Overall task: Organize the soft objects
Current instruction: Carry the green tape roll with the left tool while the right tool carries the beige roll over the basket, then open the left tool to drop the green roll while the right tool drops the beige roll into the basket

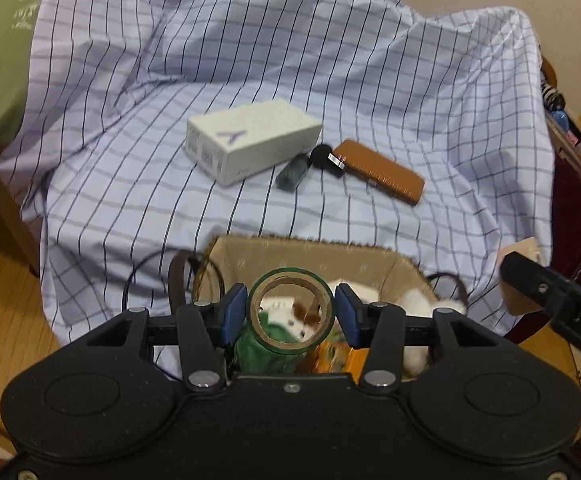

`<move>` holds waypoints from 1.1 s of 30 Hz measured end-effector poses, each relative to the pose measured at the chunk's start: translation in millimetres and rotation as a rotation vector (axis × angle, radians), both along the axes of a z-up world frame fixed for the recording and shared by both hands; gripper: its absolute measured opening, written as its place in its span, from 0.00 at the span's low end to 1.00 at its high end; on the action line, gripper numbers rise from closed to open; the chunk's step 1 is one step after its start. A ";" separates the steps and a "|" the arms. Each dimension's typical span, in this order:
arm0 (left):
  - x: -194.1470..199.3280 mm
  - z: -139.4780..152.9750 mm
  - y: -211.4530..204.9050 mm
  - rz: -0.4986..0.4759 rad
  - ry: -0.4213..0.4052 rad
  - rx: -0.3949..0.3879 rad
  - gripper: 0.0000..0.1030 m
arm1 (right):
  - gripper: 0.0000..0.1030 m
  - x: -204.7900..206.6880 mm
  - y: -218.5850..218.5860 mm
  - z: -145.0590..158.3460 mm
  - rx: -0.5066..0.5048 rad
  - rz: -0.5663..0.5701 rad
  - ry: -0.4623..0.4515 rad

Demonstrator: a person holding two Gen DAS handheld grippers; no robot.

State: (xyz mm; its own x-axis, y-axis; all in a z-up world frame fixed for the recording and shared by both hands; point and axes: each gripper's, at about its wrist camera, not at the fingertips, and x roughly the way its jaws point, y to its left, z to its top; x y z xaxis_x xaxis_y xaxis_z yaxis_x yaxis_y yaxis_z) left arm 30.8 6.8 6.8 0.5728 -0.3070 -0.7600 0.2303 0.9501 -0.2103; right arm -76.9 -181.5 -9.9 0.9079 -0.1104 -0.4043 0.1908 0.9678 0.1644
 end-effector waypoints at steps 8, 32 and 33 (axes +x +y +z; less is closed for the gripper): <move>-4.2 -14.8 -0.2 0.002 0.036 0.012 0.46 | 0.47 3.4 8.2 -15.4 -0.013 -0.003 0.052; -10.6 -15.6 7.7 0.103 -0.008 0.029 0.74 | 0.48 18.8 16.4 -27.2 -0.024 0.044 0.136; -10.7 -15.6 8.1 0.105 -0.007 0.027 0.75 | 0.48 19.7 17.5 -27.4 -0.023 0.052 0.137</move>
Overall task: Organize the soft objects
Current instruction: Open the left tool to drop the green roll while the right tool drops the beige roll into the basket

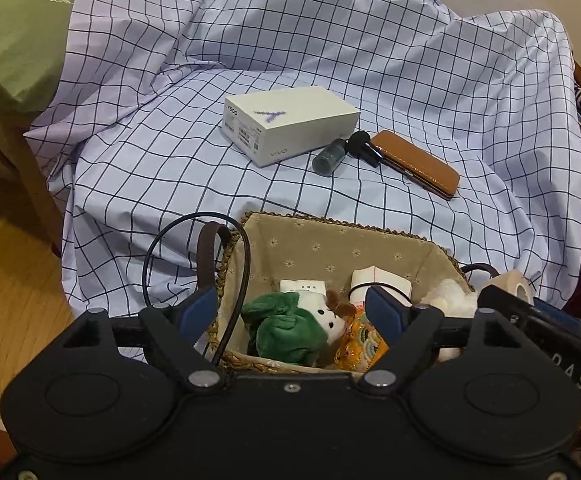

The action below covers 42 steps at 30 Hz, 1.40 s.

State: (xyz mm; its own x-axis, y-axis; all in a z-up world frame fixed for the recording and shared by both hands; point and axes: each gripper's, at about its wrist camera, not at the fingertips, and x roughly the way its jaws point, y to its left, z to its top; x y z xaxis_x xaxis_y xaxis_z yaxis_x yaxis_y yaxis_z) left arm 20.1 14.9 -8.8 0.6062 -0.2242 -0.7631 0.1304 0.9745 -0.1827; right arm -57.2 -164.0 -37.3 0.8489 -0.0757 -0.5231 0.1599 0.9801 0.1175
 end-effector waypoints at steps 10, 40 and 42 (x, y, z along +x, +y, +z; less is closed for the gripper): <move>-0.8 -1.3 -1.0 -0.011 0.008 0.000 0.75 | 0.52 -1.7 -3.7 1.4 0.014 -0.014 -0.015; -1.4 -5.9 -5.7 -0.040 0.015 0.028 0.77 | 0.52 5.1 -41.7 8.2 0.031 -0.156 -0.039; 0.7 -6.7 -5.8 -0.035 0.015 0.032 0.78 | 0.52 9.7 -38.3 8.4 0.028 -0.141 -0.036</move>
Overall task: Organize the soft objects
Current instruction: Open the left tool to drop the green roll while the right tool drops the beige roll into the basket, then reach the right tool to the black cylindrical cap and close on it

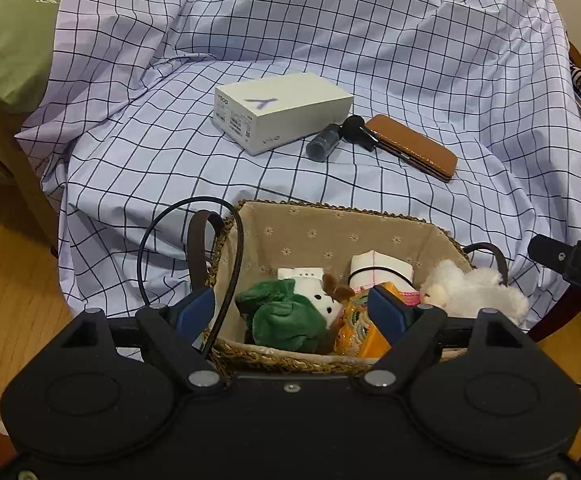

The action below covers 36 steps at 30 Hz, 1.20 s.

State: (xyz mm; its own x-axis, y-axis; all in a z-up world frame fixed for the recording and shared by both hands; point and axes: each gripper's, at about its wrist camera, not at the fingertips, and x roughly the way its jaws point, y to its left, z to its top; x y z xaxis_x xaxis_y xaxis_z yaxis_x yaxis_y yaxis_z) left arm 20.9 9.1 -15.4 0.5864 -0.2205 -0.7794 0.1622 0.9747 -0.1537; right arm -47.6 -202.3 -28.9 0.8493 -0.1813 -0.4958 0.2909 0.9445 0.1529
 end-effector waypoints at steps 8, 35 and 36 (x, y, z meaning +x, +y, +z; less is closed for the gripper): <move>12.0 0.1 -3.0 0.006 -0.005 0.024 0.79 | 0.52 25.2 4.5 5.7 0.009 0.037 0.019; 134.9 -25.5 -22.6 0.008 0.108 0.034 0.79 | 0.52 206.2 3.5 8.2 -0.096 0.176 0.194; 138.6 -27.1 -22.5 0.012 0.115 0.032 0.79 | 0.52 214.0 3.1 6.4 -0.099 0.172 0.203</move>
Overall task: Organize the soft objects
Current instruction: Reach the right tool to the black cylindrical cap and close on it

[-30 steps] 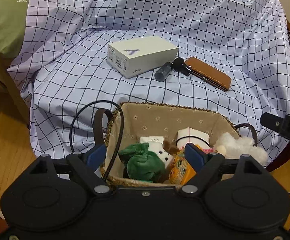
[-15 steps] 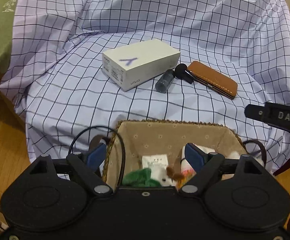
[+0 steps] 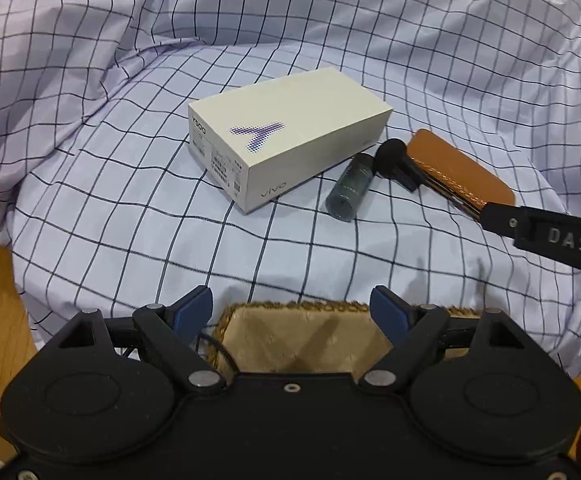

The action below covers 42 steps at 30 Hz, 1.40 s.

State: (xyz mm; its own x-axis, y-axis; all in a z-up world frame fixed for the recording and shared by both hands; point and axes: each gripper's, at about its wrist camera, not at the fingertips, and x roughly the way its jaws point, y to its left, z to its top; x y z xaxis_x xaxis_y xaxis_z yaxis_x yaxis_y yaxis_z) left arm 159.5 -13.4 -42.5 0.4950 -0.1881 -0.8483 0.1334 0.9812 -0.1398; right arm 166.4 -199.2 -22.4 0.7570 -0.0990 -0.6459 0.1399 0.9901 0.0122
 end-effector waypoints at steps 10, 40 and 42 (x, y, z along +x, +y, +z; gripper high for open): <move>18.9 -19.0 3.4 0.017 0.074 -0.012 0.79 | 0.51 64.5 12.4 -7.9 0.018 0.001 0.018; 30.8 -32.9 21.7 0.058 0.126 -0.075 0.80 | 0.21 125.6 29.0 -27.1 -0.031 0.063 0.059; 31.2 -31.8 20.5 0.056 0.122 -0.075 0.79 | 0.21 119.2 25.6 -23.9 -0.019 0.052 0.061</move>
State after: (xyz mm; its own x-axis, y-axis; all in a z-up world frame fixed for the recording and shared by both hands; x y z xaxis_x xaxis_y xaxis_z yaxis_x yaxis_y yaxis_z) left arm 190.6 7.0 -74.3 0.4008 -0.2279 -0.8874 0.0565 0.9729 -0.2243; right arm 285.6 -173.7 -46.4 0.7206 -0.0735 -0.6895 0.0880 0.9960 -0.0141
